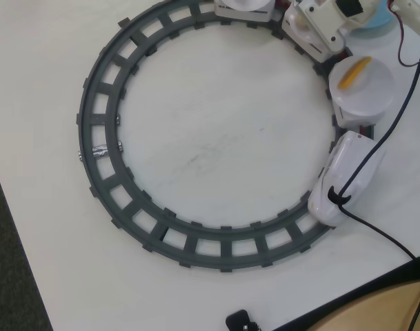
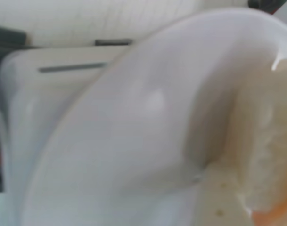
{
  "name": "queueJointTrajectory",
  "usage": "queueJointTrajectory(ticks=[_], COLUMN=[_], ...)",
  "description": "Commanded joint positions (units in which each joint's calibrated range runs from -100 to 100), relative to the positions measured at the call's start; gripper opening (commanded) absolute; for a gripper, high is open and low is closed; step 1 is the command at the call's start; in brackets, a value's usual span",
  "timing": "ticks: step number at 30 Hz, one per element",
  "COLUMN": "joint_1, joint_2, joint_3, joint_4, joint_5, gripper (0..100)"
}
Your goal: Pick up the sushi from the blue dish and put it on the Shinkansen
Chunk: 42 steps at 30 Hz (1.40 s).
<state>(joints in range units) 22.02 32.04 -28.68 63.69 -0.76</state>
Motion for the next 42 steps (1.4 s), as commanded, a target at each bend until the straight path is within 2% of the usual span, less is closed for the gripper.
queueJointTrajectory(ticks=[1, 9, 15, 19, 22, 27, 29, 37, 42], joint_1=[1.22, 10.82, 9.94, 12.40, 18.65, 30.98, 34.06, 35.91, 37.58], joint_2=[-1.27, -10.12, -22.06, -26.24, -26.66, -26.66, -26.66, -27.66, -27.82], joint_3=[-3.72, -4.44, -3.72, 2.65, 11.00, 26.17, 31.37, 47.26, 48.61], joint_4=[0.28, 5.76, 19.88, 24.67, 24.41, 19.19, 16.88, 15.43, 13.12], joint_5=[0.08, -0.13, 0.08, -0.19, 0.23, 2.07, 3.12, 5.22, 4.74], gripper=[20, 20, 20, 20, 19, 4, 4, 4, 4])
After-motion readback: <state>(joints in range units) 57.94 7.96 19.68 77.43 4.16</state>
